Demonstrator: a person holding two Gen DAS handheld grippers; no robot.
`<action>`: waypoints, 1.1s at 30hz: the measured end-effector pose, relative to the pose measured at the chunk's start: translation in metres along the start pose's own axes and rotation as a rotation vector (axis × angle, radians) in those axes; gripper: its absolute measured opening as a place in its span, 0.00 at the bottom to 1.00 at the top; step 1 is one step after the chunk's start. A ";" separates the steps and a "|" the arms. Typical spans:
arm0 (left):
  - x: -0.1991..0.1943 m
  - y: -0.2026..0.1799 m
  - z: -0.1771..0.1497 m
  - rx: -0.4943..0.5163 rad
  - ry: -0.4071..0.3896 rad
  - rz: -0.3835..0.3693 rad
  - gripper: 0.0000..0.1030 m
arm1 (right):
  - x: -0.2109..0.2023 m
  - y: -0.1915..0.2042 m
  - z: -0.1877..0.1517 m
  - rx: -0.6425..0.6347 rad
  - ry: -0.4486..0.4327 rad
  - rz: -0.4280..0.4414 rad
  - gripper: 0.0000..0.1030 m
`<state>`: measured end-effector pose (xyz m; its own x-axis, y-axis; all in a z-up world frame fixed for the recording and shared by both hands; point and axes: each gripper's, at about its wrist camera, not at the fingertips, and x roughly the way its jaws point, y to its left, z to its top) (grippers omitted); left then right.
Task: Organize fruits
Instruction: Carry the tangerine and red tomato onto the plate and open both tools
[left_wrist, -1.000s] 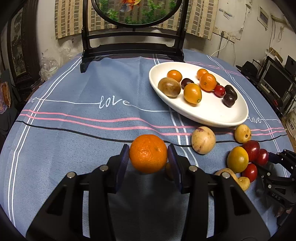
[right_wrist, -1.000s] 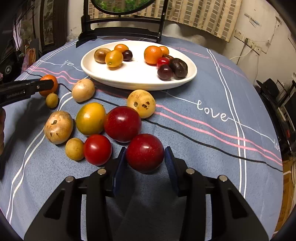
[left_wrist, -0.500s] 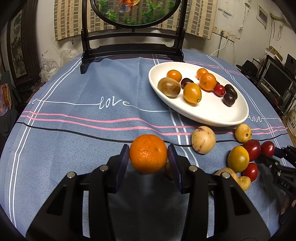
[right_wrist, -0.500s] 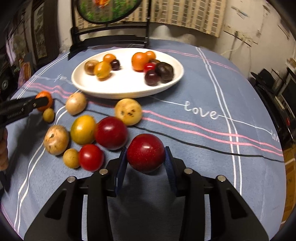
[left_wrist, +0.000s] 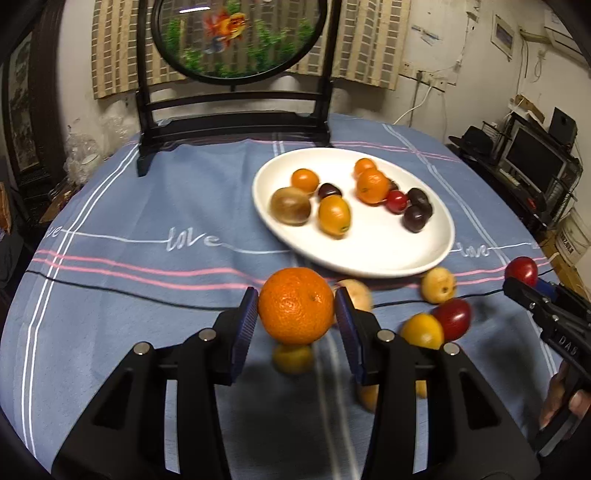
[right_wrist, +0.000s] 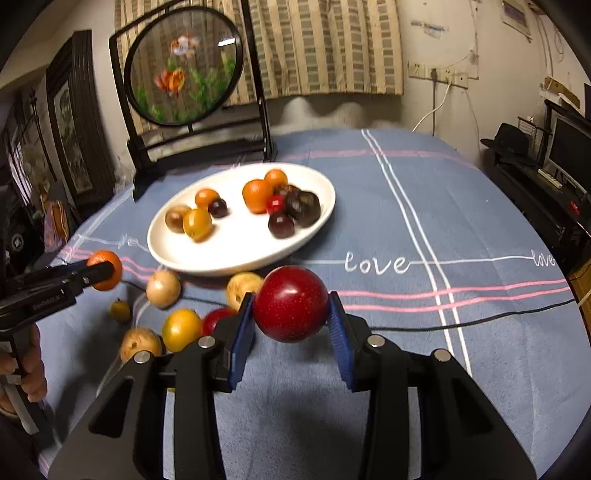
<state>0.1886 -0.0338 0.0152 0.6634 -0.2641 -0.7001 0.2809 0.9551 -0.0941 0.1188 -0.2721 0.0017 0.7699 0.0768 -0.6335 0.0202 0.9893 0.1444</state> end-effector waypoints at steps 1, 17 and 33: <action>0.000 -0.002 0.001 0.000 -0.003 -0.001 0.43 | 0.001 0.000 0.000 0.001 0.002 0.001 0.39; 0.012 -0.016 0.042 0.019 -0.016 0.005 0.43 | 0.003 0.024 0.061 -0.017 -0.019 0.038 0.39; 0.072 -0.013 0.071 -0.066 0.002 -0.006 0.43 | 0.117 0.031 0.081 0.066 0.172 0.106 0.40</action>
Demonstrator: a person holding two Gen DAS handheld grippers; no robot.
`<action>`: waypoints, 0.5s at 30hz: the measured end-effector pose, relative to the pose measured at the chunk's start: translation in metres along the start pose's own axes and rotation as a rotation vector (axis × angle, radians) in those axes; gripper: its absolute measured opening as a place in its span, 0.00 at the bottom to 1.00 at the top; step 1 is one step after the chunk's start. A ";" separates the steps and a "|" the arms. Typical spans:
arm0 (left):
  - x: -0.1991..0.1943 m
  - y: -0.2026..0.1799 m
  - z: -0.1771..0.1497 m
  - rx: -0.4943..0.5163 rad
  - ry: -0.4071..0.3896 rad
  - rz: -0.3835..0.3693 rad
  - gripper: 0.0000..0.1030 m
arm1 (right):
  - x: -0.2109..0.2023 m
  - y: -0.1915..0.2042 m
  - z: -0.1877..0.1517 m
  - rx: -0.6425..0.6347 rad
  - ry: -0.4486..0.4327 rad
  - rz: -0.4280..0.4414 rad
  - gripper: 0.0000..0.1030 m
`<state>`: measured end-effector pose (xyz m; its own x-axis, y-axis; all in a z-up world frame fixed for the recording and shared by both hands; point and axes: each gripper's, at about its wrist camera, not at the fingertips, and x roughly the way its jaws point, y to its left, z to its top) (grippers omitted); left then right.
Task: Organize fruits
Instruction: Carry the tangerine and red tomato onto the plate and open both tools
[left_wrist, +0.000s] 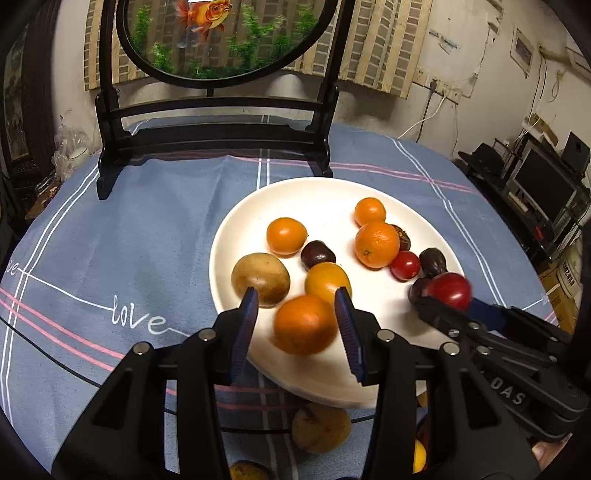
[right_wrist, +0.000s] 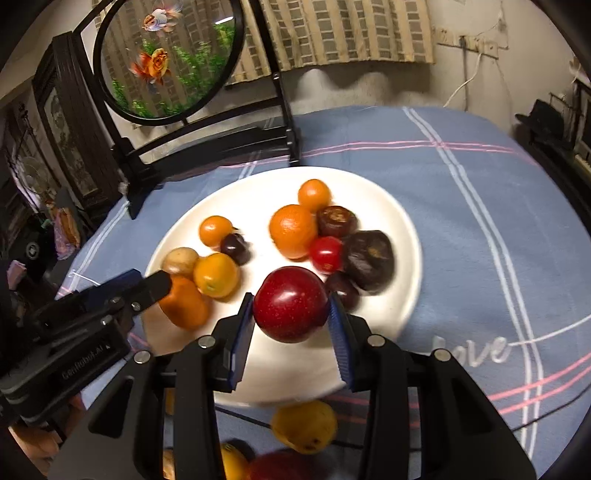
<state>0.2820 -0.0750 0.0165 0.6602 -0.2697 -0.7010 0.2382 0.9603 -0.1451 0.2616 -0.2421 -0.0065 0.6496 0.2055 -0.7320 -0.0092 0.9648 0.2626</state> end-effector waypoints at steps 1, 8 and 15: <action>-0.002 0.000 0.000 0.000 -0.006 0.002 0.44 | 0.001 0.000 0.002 0.008 0.004 -0.007 0.43; -0.011 -0.001 -0.001 0.005 -0.009 -0.002 0.48 | -0.022 0.003 -0.003 0.006 -0.062 -0.018 0.48; -0.037 -0.001 -0.014 0.052 -0.024 0.029 0.59 | -0.051 0.000 -0.033 -0.049 -0.045 -0.037 0.53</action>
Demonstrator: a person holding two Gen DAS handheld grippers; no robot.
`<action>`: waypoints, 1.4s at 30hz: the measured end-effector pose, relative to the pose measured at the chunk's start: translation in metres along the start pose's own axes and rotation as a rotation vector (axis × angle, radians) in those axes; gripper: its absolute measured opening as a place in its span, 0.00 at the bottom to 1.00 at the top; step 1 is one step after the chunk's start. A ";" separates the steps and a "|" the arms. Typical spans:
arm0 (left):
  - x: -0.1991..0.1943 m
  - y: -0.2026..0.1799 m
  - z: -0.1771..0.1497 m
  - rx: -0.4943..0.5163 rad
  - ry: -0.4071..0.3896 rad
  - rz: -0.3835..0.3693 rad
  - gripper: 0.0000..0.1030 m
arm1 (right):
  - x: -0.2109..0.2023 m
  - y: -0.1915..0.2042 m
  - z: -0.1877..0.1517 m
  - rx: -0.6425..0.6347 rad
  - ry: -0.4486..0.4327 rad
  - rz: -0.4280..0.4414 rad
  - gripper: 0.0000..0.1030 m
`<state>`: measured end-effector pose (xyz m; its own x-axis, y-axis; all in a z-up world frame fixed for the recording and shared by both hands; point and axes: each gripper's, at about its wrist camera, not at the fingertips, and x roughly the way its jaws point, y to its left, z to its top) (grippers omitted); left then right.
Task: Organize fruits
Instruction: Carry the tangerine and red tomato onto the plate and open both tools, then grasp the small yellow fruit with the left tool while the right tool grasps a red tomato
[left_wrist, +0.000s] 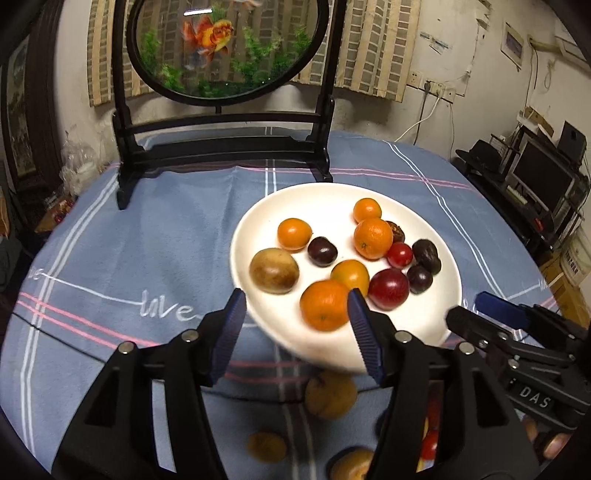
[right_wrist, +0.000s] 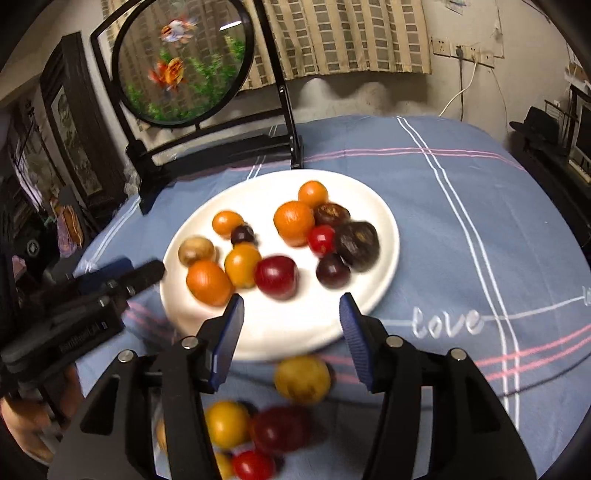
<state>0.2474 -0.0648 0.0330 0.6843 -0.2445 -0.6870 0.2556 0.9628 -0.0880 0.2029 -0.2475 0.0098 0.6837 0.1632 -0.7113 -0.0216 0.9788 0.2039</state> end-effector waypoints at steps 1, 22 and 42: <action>-0.005 0.001 -0.004 0.006 -0.001 0.000 0.59 | -0.003 0.000 -0.004 -0.007 0.002 -0.001 0.53; -0.019 0.023 -0.073 0.091 0.097 0.004 0.68 | -0.029 -0.017 -0.036 -0.047 -0.015 0.008 0.53; 0.005 0.017 -0.092 0.125 0.200 -0.023 0.28 | -0.026 -0.011 -0.038 -0.088 0.016 -0.001 0.53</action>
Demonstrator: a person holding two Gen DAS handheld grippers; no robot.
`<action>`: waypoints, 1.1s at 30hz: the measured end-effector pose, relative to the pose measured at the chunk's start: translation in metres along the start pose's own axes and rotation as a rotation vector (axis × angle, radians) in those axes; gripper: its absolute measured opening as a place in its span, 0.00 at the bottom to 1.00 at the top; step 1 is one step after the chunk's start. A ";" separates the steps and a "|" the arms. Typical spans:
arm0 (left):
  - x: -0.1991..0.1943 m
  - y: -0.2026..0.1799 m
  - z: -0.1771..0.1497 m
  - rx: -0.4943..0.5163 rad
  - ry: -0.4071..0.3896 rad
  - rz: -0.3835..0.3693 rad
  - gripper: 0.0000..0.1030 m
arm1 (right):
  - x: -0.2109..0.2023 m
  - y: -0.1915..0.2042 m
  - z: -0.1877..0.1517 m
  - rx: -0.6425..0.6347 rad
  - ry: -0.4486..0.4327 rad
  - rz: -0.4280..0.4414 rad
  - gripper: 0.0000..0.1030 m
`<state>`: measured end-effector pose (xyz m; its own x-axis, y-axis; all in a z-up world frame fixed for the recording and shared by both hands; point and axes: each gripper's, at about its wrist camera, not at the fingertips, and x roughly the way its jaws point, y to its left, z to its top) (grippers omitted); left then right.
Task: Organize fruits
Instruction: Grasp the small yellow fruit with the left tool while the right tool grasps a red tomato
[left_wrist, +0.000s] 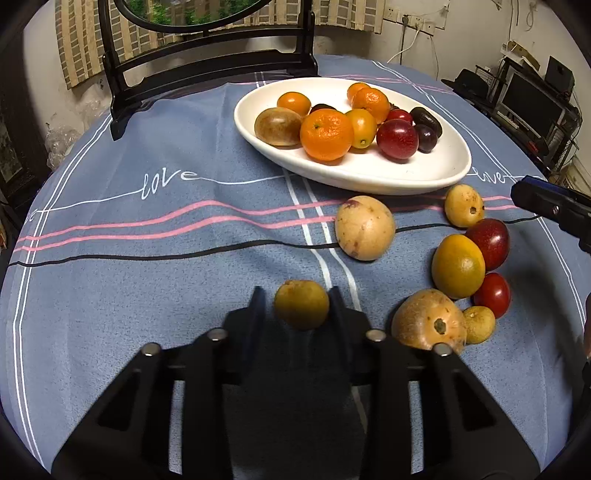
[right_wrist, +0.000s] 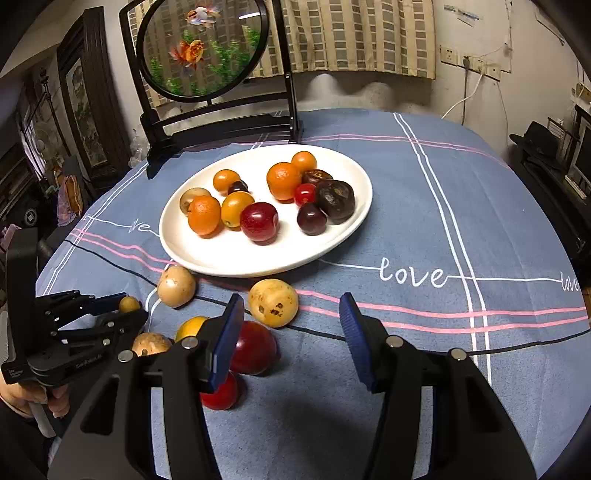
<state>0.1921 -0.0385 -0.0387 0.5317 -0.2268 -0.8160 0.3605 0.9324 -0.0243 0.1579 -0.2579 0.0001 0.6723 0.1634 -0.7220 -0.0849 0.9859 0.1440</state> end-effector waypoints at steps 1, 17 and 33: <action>0.000 0.001 0.000 -0.007 -0.002 -0.009 0.27 | 0.000 0.002 0.000 -0.012 0.007 0.006 0.53; 0.000 0.003 0.002 -0.018 -0.006 -0.002 0.27 | 0.003 0.033 -0.025 -0.223 0.102 0.028 0.53; 0.001 0.001 0.002 -0.010 -0.008 0.006 0.27 | 0.042 0.007 -0.026 0.081 0.170 0.168 0.54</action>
<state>0.1940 -0.0380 -0.0383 0.5402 -0.2230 -0.8114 0.3492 0.9367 -0.0250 0.1662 -0.2433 -0.0467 0.5202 0.3349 -0.7857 -0.1212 0.9395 0.3202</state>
